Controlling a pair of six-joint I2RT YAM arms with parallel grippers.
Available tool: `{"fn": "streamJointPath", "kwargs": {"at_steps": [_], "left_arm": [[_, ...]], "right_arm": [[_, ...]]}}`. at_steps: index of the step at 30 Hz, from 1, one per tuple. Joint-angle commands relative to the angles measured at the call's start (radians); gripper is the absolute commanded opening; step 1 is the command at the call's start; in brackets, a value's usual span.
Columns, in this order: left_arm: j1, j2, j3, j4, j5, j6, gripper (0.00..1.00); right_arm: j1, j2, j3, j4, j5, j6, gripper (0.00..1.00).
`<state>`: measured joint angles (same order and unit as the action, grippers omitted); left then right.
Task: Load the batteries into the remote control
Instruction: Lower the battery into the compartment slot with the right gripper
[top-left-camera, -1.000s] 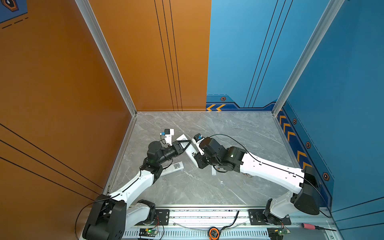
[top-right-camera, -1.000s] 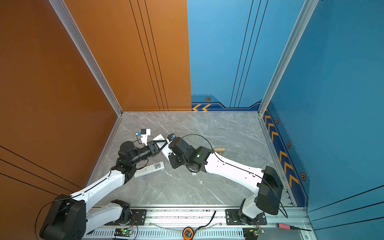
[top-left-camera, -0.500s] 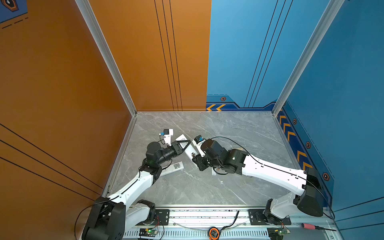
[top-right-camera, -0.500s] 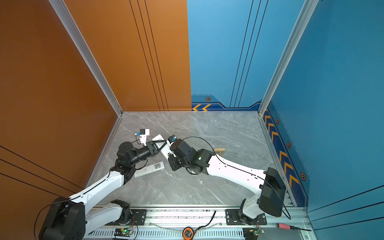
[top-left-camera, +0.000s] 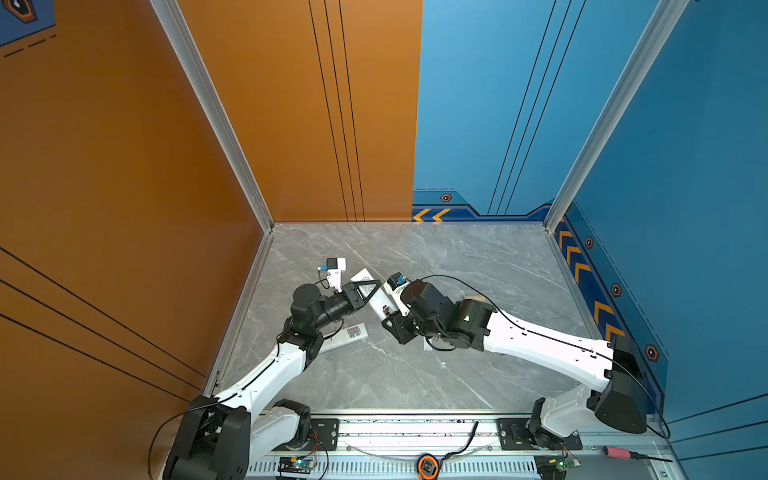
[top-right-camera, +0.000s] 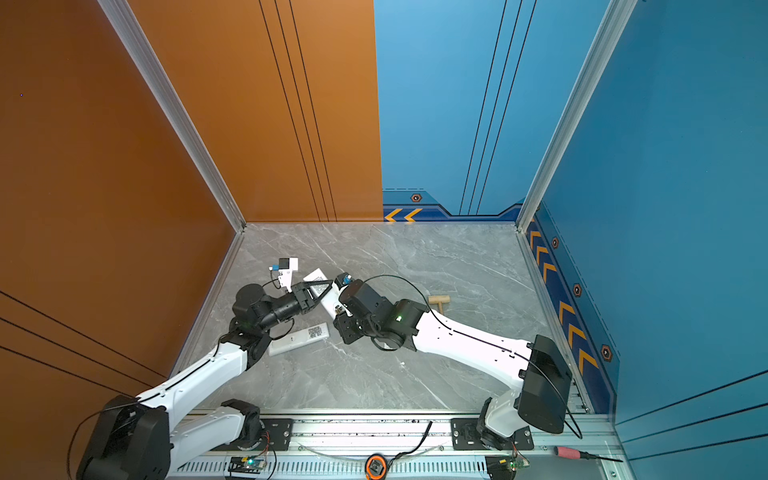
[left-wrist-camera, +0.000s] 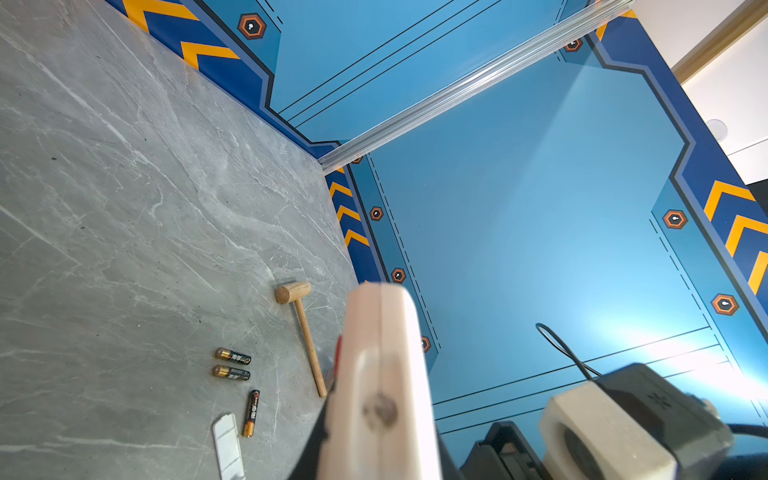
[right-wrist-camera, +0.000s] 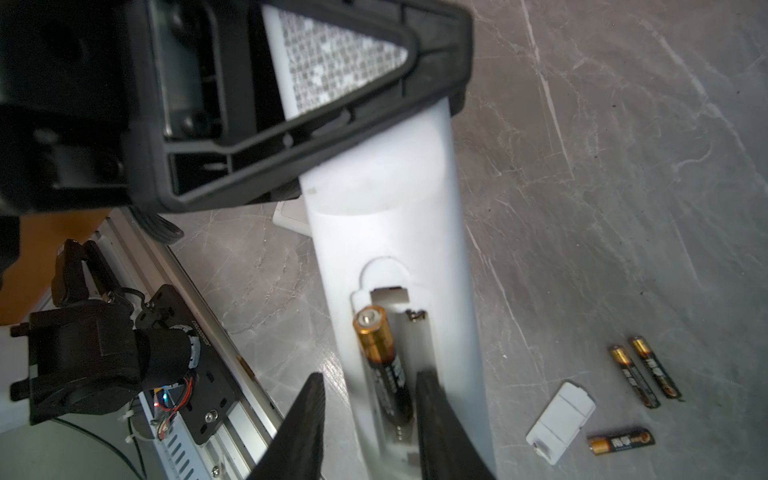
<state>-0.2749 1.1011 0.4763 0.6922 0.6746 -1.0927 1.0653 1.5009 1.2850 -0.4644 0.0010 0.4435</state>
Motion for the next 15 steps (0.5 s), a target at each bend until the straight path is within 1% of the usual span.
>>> {"fn": "streamJointPath", "kwargs": {"at_steps": [1,4,9,12,15], "left_arm": [[0.009,-0.020,0.008,0.064,0.032,-0.007,0.00],[0.012,-0.020,0.017,0.045,0.045,0.005,0.00],[0.017,-0.023,0.039,-0.003,0.074,0.028,0.00],[0.020,-0.021,0.059,-0.048,0.112,0.050,0.00],[0.022,-0.011,0.077,-0.060,0.164,0.056,0.00]], "right_arm": [[0.006,-0.017,0.027,-0.105,0.013,-0.035,0.44],[0.007,-0.024,0.051,-0.148,0.016,-0.064,0.49],[0.012,-0.069,0.140,-0.319,0.045,-0.150,0.50],[0.006,-0.105,0.201,-0.424,0.054,-0.243,0.52],[-0.025,-0.095,0.279,-0.519,0.006,-0.381,0.50]]}}
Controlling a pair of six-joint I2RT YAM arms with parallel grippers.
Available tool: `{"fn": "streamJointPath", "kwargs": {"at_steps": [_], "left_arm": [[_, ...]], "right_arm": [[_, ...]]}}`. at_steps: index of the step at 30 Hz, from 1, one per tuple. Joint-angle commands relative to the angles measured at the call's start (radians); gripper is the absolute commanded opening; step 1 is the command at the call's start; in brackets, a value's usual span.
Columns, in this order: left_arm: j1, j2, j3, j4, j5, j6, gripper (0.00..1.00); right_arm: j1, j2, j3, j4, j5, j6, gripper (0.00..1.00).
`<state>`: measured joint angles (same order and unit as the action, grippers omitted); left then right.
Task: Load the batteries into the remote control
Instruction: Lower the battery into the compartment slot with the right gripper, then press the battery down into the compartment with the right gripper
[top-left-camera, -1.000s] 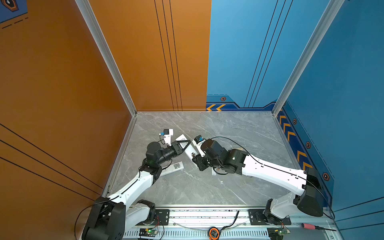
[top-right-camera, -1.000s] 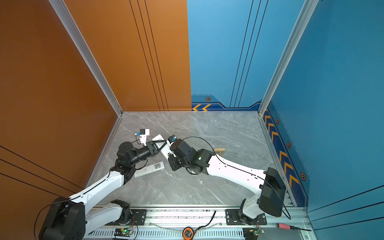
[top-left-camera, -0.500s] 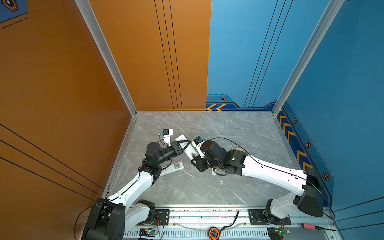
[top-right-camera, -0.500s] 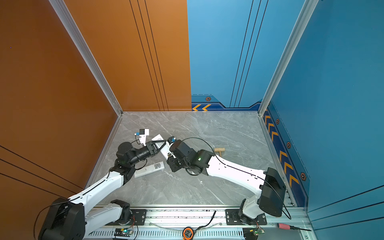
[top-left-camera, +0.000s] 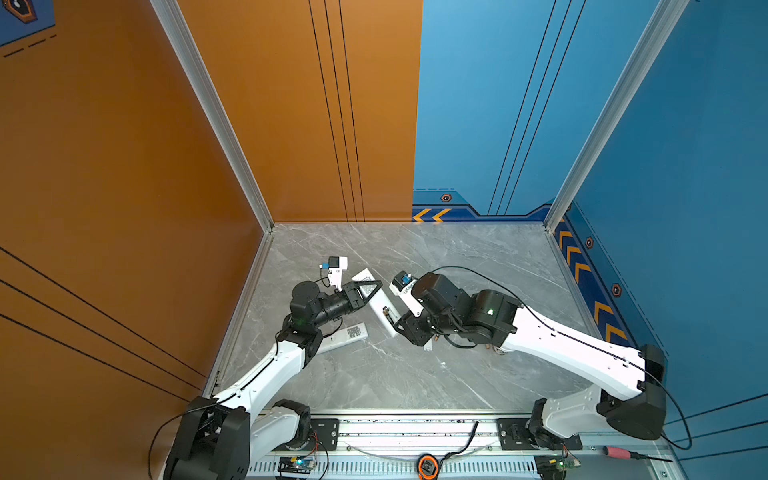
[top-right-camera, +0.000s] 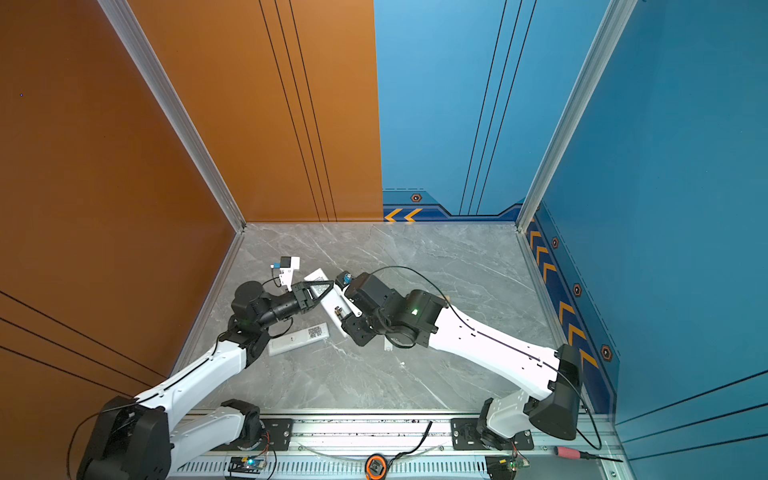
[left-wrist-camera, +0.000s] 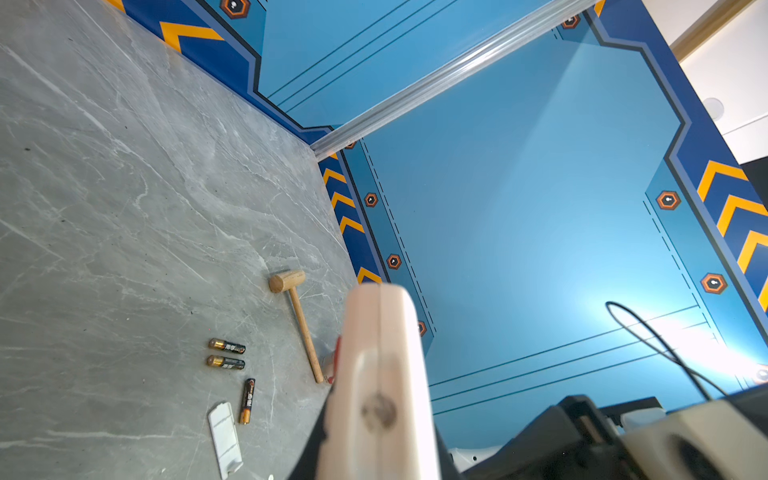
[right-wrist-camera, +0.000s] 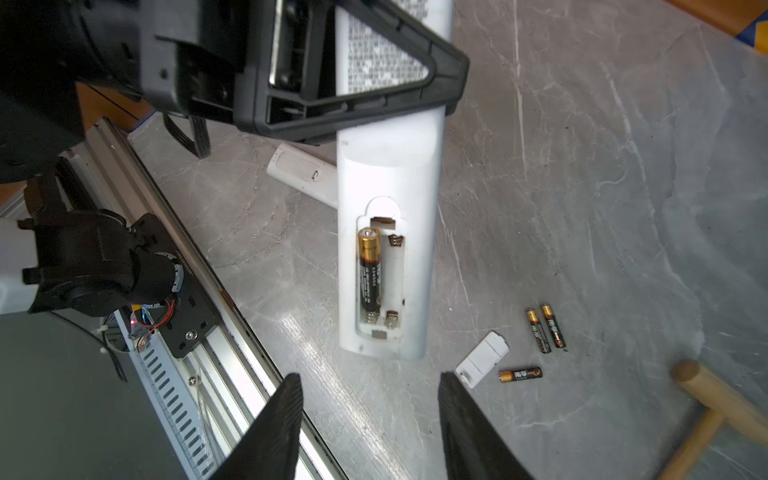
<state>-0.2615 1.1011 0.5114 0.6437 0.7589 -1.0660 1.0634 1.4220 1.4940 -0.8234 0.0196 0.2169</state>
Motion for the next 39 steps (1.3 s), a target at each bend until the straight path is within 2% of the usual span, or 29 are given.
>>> {"fn": "streamJointPath", "kwargs": {"at_steps": [1,6,12,16,22,27,39], "left_arm": [[0.008,-0.008,0.047,-0.012,0.097,0.026,0.00],[0.011,0.003,0.065,-0.012,0.164,0.011,0.00],[0.009,-0.010,0.069,-0.032,0.187,0.008,0.00],[0.008,-0.021,0.070,-0.065,0.193,0.024,0.00],[0.008,-0.027,0.068,-0.083,0.204,0.030,0.00],[0.008,-0.034,0.072,-0.096,0.212,0.035,0.00],[0.007,-0.041,0.070,-0.102,0.215,0.039,0.00]], "right_arm": [[-0.041,-0.005,0.101,-0.186,-0.047,-0.207,0.50],[-0.048,0.106,0.263,-0.291,-0.123,-0.398,0.49],[-0.019,0.203,0.372,-0.342,-0.107,-0.554,0.41],[0.000,0.248,0.426,-0.365,-0.077,-0.627,0.40],[0.016,0.299,0.472,-0.374,-0.077,-0.681,0.40],[0.026,0.333,0.487,-0.385,-0.078,-0.719,0.35],[0.043,0.366,0.487,-0.385,-0.037,-0.737,0.26]]}}
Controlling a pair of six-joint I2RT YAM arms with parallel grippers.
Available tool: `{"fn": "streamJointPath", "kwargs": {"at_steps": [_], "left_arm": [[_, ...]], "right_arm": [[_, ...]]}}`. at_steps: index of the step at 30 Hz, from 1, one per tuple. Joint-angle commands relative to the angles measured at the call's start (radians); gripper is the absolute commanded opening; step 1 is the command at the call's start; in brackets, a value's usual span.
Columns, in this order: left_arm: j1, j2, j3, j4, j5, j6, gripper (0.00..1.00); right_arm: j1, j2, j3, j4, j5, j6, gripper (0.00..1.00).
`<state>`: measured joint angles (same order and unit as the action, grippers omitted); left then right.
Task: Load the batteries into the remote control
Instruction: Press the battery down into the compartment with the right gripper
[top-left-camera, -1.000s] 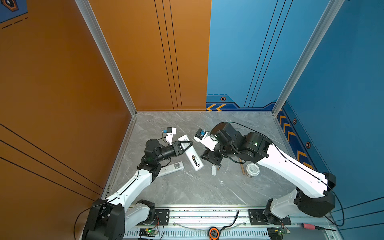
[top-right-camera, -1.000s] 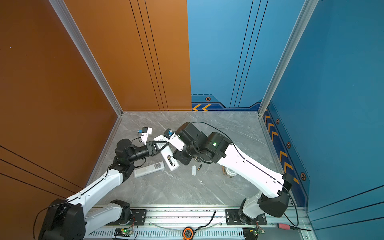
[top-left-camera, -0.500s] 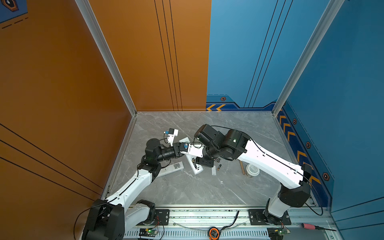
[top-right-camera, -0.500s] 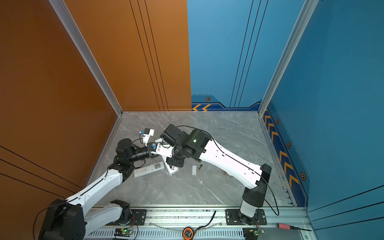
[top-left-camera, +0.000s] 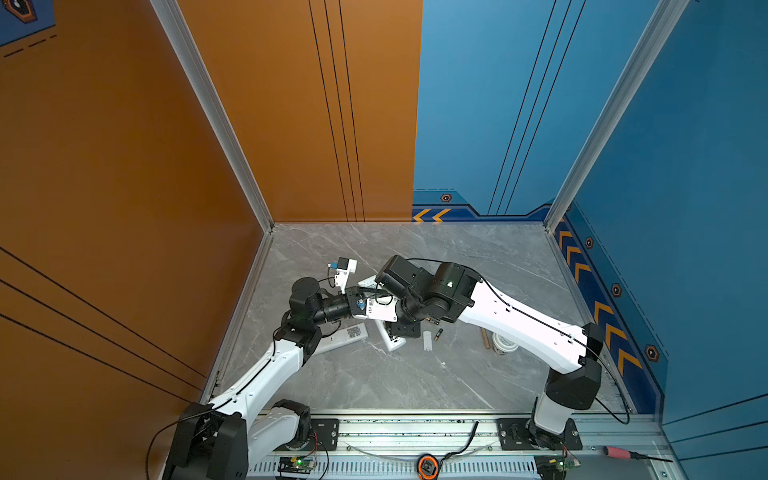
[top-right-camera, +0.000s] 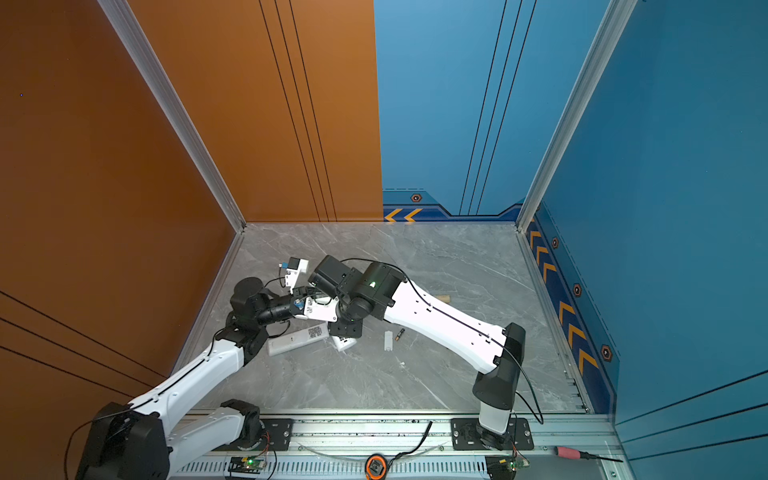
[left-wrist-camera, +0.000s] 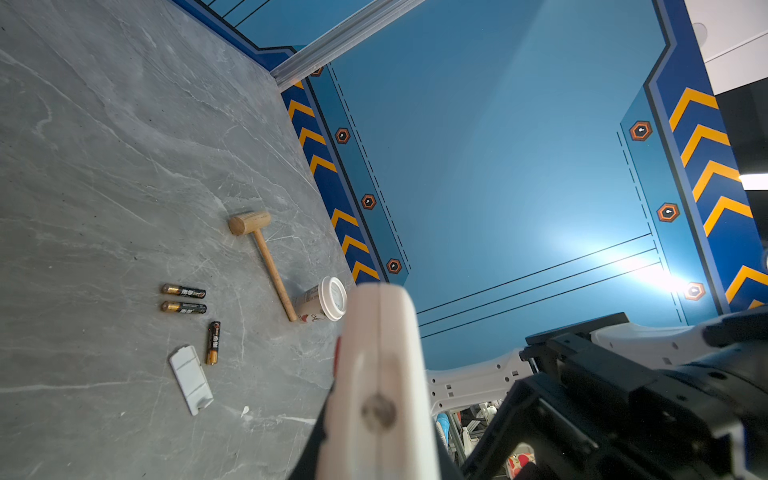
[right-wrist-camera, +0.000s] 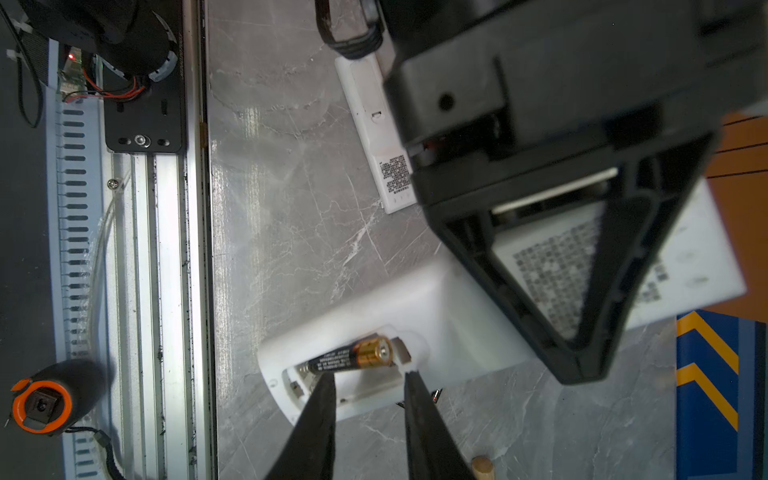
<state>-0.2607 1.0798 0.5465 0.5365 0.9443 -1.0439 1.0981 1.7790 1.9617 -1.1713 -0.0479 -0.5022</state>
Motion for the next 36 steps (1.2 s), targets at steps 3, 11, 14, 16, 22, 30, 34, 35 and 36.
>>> {"fn": "streamJointPath", "kwargs": {"at_steps": [3,11,14,16,22,30,34,35,36], "left_arm": [[0.006,-0.024,0.033,0.005,0.027,0.016,0.00],[0.005,-0.031,0.029,0.005,0.022,0.015,0.00],[0.005,-0.032,0.028,0.005,0.022,0.014,0.00],[0.005,-0.034,0.027,0.005,0.022,0.014,0.00],[0.003,-0.037,0.027,0.005,0.019,0.014,0.00],[0.004,-0.036,0.026,0.004,0.011,0.012,0.00],[0.003,-0.038,0.027,0.005,0.006,0.012,0.00],[0.004,-0.039,0.026,0.005,0.005,0.013,0.00],[0.004,-0.040,0.029,0.005,0.005,0.013,0.00]], "right_arm": [[0.011,0.011,0.016,-0.037,0.034,-0.022,0.23],[0.019,0.018,0.009,-0.036,0.043,-0.028,0.18],[0.022,0.022,0.008,-0.033,0.042,-0.028,0.18],[0.022,0.024,0.006,-0.033,0.041,-0.029,0.17],[0.030,0.028,-0.007,-0.030,0.048,-0.032,0.14],[0.040,0.019,-0.042,-0.030,0.071,-0.041,0.07],[0.042,0.021,-0.053,-0.027,0.089,-0.042,0.07],[0.042,0.021,-0.055,-0.025,0.092,-0.041,0.06],[0.042,0.022,-0.057,-0.023,0.095,-0.042,0.06]]}}
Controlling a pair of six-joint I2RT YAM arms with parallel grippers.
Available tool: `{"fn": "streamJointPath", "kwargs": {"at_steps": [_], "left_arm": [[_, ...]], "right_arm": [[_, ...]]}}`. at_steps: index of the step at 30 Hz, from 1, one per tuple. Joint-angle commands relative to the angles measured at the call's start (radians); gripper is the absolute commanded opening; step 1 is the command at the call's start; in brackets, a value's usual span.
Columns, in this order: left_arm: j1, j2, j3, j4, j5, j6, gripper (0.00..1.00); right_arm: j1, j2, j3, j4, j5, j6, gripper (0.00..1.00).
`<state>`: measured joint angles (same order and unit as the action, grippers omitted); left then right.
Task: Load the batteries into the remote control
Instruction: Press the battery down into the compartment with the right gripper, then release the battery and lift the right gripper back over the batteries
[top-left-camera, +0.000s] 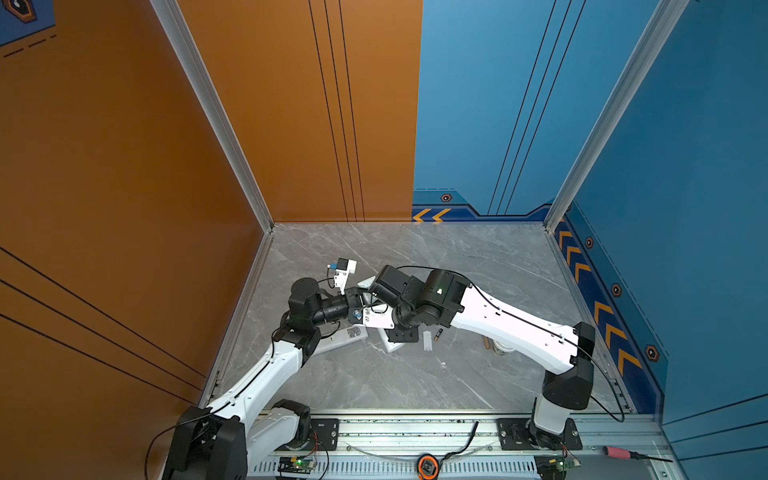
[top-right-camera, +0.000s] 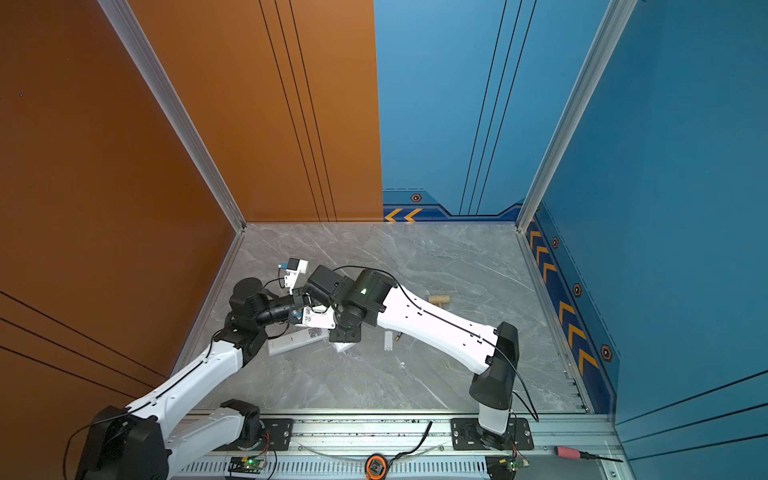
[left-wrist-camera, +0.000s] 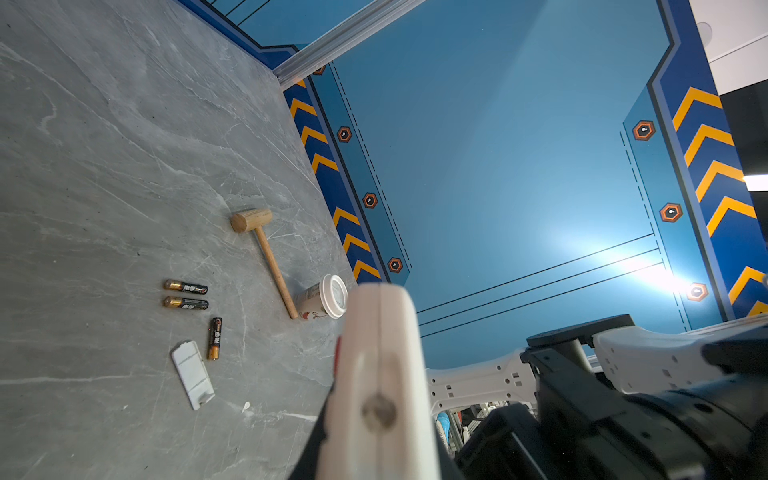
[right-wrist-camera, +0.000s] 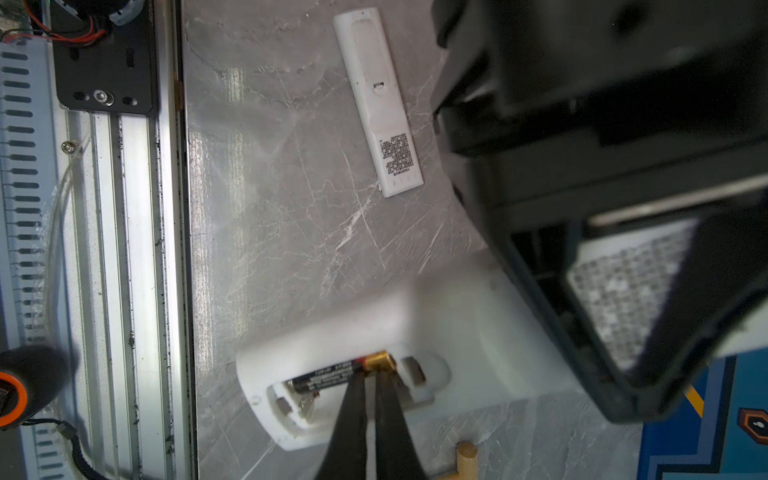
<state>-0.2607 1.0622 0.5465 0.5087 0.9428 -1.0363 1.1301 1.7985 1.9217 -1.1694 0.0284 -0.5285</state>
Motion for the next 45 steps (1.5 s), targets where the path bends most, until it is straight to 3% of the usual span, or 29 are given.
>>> {"fn": "streamJointPath", "kwargs": {"at_steps": [1,10,14,17,23,26,32,38,45], "left_arm": [[0.004,-0.023,0.029,0.033,0.006,0.003,0.00],[0.006,-0.031,0.019,0.016,-0.025,0.015,0.00],[0.014,-0.048,0.044,-0.203,-0.098,0.148,0.00],[0.035,-0.051,0.039,-0.267,-0.121,0.189,0.00],[0.062,-0.065,-0.015,-0.246,-0.108,0.183,0.00],[0.061,-0.071,-0.027,-0.246,-0.108,0.182,0.00],[0.058,-0.107,-0.044,-0.245,-0.120,0.169,0.00],[0.058,-0.135,-0.075,-0.244,-0.133,0.160,0.00],[0.051,-0.129,-0.074,-0.235,-0.137,0.156,0.00]], "right_arm": [[0.011,0.005,-0.019,-0.023,0.021,-0.015,0.06],[0.017,0.004,0.011,-0.012,0.055,0.048,0.08],[0.014,-0.052,0.043,0.001,0.061,0.162,0.30],[-0.001,-0.112,0.035,0.018,0.084,0.288,0.47],[-0.179,-0.279,-0.212,0.119,0.021,0.522,0.61],[-0.307,-0.277,-0.316,0.135,-0.038,0.572,0.64],[-0.458,-0.177,-0.407,0.106,-0.077,0.728,0.61],[-0.435,-0.079,-0.466,0.095,-0.107,0.889,0.59],[-0.447,-0.038,-0.574,0.242,-0.162,1.035,0.56]]}}
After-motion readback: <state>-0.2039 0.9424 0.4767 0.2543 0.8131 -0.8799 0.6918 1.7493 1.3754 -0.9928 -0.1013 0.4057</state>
